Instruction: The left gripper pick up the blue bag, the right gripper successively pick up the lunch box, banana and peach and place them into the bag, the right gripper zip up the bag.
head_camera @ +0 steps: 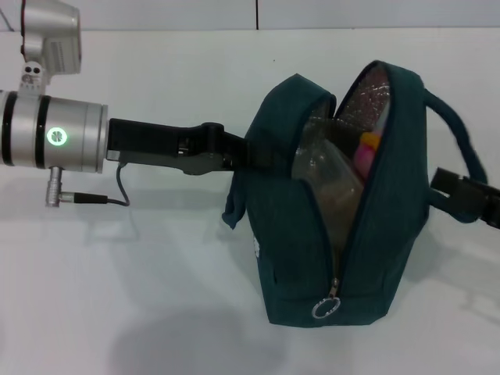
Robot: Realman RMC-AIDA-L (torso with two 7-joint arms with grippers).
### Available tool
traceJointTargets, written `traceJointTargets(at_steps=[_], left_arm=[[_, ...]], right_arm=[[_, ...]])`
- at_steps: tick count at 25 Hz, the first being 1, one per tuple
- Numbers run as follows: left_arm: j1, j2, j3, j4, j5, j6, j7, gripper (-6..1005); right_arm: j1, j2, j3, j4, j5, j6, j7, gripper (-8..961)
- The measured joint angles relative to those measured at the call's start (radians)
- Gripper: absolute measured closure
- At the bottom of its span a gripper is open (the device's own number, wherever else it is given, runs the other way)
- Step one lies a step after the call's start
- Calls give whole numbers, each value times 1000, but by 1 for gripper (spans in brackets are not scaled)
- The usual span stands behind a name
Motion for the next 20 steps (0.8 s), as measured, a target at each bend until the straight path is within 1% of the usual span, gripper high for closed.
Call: traceJointTargets(at_steps=[2,4,9,13,14,16,17,18,19,20], left_arm=[[0,-1,4,0,0,0,0,964],[1,-2,16,0,0,0,0,964],[3,-5,23,0,-2,0,1,963],[5,-6,23,0,-2,0,3,963],[5,-6,24,0,-2,0,3,963],[5,-7,27,0,-1,0,3,963],[5,-7,31,0,-1,0,3,963],[5,-7,33,0,-1,0,3,963],[5,-7,37,0,-2,1,3,963],[5,-9,38,0,-2,1,3,964]], right_arm=[[-23,5,17,1,0,-7,-43,251],[-37,6,26,11,2,-6,-75,172],[-60,9,100,60,3,-45,-183,170],[-67,10,109,71,-8,-98,-253,174],[-59,8,101,71,-86,-169,-328,175],[-55,9,100,71,-147,-206,-402,177],[-53,13,101,72,-193,-226,-461,177],[-54,22,100,73,-239,-233,-519,178],[-55,26,100,74,-255,-229,-536,179],[-57,37,100,74,-285,-207,-557,180]])
